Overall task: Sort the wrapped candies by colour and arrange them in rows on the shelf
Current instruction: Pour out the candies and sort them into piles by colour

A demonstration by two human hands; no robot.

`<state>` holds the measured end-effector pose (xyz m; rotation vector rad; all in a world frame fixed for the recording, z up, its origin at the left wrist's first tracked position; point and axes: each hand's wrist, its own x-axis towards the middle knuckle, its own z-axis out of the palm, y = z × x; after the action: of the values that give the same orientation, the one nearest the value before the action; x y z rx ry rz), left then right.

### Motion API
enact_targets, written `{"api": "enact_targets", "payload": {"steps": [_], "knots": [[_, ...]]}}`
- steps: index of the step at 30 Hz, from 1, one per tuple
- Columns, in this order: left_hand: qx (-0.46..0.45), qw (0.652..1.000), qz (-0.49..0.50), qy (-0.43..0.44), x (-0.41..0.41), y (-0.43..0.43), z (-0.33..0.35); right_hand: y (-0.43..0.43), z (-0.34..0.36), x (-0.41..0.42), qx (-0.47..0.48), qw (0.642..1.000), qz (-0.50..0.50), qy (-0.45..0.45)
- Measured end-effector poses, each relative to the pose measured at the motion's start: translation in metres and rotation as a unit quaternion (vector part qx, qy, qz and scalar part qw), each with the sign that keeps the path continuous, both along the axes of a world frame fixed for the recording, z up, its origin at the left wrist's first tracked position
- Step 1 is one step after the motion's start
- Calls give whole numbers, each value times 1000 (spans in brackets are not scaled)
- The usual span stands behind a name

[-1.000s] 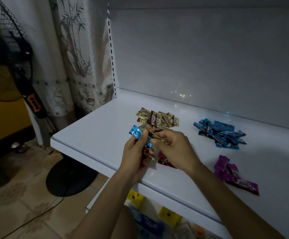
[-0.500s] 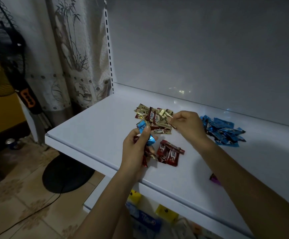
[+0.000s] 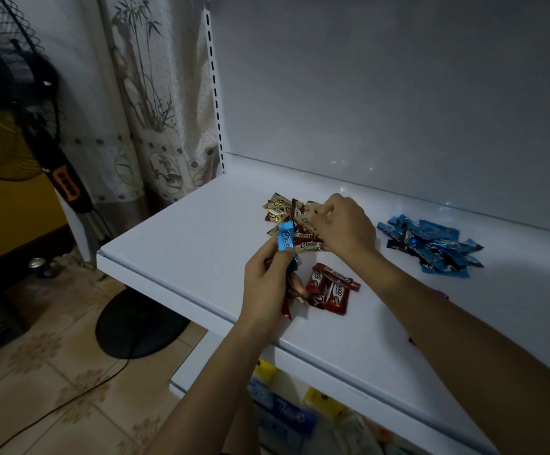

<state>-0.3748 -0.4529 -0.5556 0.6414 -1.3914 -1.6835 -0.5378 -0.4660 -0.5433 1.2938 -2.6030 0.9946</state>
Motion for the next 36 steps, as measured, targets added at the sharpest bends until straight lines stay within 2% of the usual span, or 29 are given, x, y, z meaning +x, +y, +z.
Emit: {"api": "enact_targets", "payload": {"steps": [1,3,5,8,11,14,16,18,20,22,24,28,31,34,35,36], "knots": [[-1,1000,3,4,-1,0,0,3,4,7,-42,997,35,-59],[9,1000,2,14,-2,-1,-1,15,17,25,-96,961,133,-222],[30,999,-2,24,-1,-2,0,30,25,37,-73,921,223,-311],[30,999,-9,27,-1,-1,2,41,26,39,-28,898,294,-326],[-4,1000,-21,6,-2,1,2,48,24,33,-25,887,293,-356],[8,1000,-27,-10,-3,0,-1,55,22,28,-60,884,251,-391],[13,999,-26,-14,-3,0,-3,60,21,12,-98,915,166,-354],[8,999,-28,-19,-4,0,-3,68,20,-12,-126,955,85,-253],[9,999,-30,-18,-5,1,-5,80,17,-38,-144,976,12,-165],[14,999,-34,-11,-6,1,-3,93,18,-63,-116,987,-76,-78],[16,999,-36,-7,-6,1,-3,103,17,-85,-51,989,-134,-27],[9,999,-36,-8,-6,0,-4,108,-2,-114,70,983,-172,-1],[6,999,-31,-11,-6,0,-4,107,-9,-120,100,969,-211,80],[8,999,-32,-6,-6,0,-4,103,-6,-106,46,971,-202,122],[7,1000,-30,-8,-6,0,-4,99,-1,-95,-5,983,-157,94],[2,1000,-26,-9,-7,0,-5,95,5,-79,-52,994,-92,26]]}}
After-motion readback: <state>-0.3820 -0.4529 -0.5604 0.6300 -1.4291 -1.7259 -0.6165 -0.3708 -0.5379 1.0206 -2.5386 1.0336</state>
